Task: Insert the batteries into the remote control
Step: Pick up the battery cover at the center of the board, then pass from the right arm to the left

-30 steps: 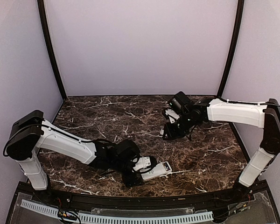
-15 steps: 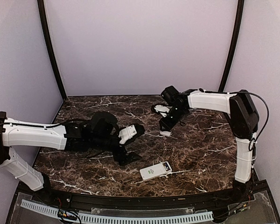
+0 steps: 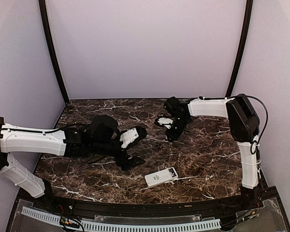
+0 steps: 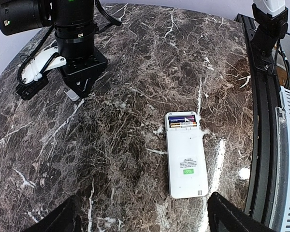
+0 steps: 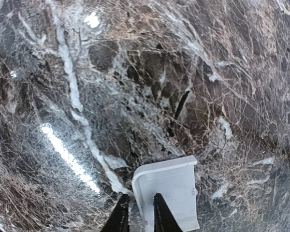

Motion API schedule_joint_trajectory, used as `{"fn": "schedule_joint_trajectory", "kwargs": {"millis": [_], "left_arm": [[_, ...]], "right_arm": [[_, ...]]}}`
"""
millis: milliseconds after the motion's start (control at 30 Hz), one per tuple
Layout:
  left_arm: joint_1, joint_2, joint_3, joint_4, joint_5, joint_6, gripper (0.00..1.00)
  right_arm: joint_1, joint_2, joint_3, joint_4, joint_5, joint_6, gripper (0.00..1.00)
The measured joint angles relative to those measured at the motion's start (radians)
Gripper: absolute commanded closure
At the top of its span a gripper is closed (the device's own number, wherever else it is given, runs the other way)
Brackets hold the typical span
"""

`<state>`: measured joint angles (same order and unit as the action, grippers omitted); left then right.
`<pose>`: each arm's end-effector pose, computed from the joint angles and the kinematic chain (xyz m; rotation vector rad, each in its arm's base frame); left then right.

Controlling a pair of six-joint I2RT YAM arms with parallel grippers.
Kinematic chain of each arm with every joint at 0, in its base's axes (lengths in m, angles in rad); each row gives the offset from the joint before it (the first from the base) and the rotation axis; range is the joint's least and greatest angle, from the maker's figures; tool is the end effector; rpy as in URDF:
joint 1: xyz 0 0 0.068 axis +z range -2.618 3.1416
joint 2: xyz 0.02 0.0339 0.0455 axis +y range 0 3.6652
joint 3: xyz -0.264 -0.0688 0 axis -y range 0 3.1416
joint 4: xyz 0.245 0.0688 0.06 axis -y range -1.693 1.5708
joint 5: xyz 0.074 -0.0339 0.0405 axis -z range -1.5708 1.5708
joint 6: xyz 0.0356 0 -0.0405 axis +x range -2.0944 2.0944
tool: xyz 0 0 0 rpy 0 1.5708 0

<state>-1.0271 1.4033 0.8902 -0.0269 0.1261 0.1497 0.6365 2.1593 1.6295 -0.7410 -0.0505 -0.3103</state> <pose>0.1579 -0.2699 0.2496 1.2716 1.7657 -0.6475 0.3533 0.2634 0.1564 -1.3092 2.5320 0.1410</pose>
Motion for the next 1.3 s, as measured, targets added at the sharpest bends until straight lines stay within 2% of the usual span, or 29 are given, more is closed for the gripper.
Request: {"fn": "schedule_joint_trajectory", "kwargs": {"millis": [167, 500, 667, 900, 1067, 1300], "left_arm": [[0.000, 0.001, -0.001, 0.002, -0.005, 0.000, 0.11], [0.004, 0.000, -0.009, 0.011, -0.012, 0.000, 0.10], [0.010, -0.015, -0.025, 0.020, -0.016, 0.000, 0.11], [0.011, -0.060, -0.028, 0.030, -0.042, 0.032, 0.14], [0.013, -0.156, -0.027, -0.002, -0.037, 0.153, 0.16], [0.014, -0.297, -0.026, -0.004, 0.041, 0.431, 0.19]], "right_arm": [[0.000, 0.003, 0.003, -0.004, 0.005, -0.007, 0.99], [0.000, 0.000, 0.008, -0.032, -0.060, -0.018, 1.00], [0.000, -0.047, -0.002, -0.064, -0.190, -0.005, 1.00], [0.001, -0.298, -0.018, -0.079, -0.499, 0.024, 1.00], [0.030, -0.454, -0.024, -0.084, -0.724, 0.044, 1.00], [0.170, -0.480, -0.025, -0.166, -0.835, 0.061, 1.00]]}}
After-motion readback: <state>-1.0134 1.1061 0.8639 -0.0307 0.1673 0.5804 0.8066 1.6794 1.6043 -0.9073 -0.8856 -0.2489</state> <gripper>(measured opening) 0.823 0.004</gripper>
